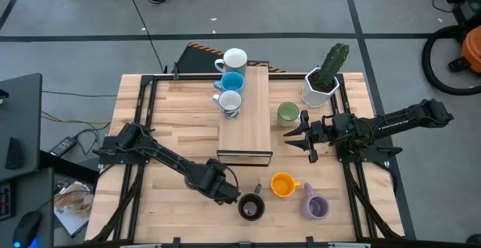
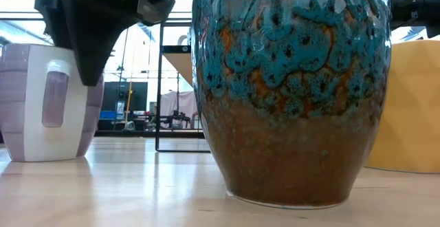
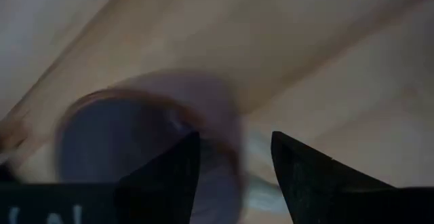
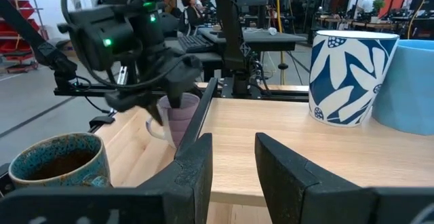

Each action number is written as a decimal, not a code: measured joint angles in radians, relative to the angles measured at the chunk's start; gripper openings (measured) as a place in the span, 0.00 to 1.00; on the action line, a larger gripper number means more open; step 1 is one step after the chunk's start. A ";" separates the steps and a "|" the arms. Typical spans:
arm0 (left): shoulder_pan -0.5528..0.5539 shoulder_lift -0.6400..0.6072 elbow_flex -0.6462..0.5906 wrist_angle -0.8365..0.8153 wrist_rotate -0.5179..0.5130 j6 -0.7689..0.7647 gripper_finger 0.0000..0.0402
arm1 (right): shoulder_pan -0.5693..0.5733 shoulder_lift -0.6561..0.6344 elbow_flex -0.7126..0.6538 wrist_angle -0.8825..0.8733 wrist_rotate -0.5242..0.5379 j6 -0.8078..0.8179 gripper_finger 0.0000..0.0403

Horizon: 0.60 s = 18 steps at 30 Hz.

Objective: Place coffee mugs
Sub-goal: Put the purple patterned mug on the shelf

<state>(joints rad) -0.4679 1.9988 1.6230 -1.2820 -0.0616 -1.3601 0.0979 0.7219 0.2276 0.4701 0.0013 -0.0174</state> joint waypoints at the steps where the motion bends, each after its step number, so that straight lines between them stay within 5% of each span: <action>1: 0.001 0.000 0.000 0.011 0.013 0.031 0.47 | 0.000 0.000 0.000 0.000 0.001 0.000 0.29; 18: -0.058 -0.002 -0.002 0.020 0.115 1.064 0.47 | 0.000 0.000 0.000 0.004 0.001 -0.003 0.29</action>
<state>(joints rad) -0.5254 1.9968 1.6215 -1.2618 0.0532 -0.2964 0.0978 0.7219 0.2276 0.4744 0.0025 -0.0199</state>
